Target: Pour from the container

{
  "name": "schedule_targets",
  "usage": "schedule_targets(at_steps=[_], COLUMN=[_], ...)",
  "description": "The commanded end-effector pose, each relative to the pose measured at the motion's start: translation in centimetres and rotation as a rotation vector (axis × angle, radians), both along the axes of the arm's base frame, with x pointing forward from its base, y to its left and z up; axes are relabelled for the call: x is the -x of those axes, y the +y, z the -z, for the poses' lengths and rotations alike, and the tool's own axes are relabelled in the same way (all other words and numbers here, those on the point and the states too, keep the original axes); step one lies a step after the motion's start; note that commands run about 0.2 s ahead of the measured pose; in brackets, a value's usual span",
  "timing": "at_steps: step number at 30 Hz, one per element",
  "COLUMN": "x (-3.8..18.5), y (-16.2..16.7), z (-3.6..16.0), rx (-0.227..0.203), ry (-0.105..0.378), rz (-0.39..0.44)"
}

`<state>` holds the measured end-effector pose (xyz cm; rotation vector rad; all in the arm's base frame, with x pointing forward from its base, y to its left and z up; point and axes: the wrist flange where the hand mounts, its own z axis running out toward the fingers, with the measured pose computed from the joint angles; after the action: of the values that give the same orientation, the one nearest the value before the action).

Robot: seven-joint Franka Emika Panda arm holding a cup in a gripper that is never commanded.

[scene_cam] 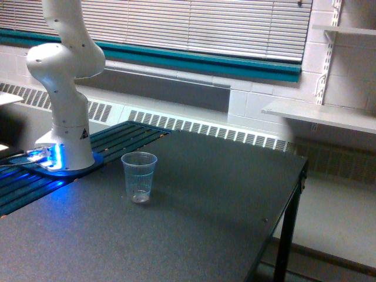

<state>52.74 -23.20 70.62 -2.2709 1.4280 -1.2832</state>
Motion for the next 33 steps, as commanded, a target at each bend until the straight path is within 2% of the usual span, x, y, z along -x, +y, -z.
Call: schedule_targets(at_steps=[1,4,14,22,26,33], x=[3.2,3.4,5.2,6.6,7.6,9.3], y=[-2.9,-2.8,-2.6,-1.8,-1.2,-0.3], z=[-3.2,-3.1,-2.3,-0.3,0.6,2.6], rx=[0.028,0.035,0.084,0.075,0.093,0.095], ry=[-0.055,-0.054,0.008,0.031,0.061,0.108], rz=[0.063,0.061,0.042,0.015,-0.003,-0.024])
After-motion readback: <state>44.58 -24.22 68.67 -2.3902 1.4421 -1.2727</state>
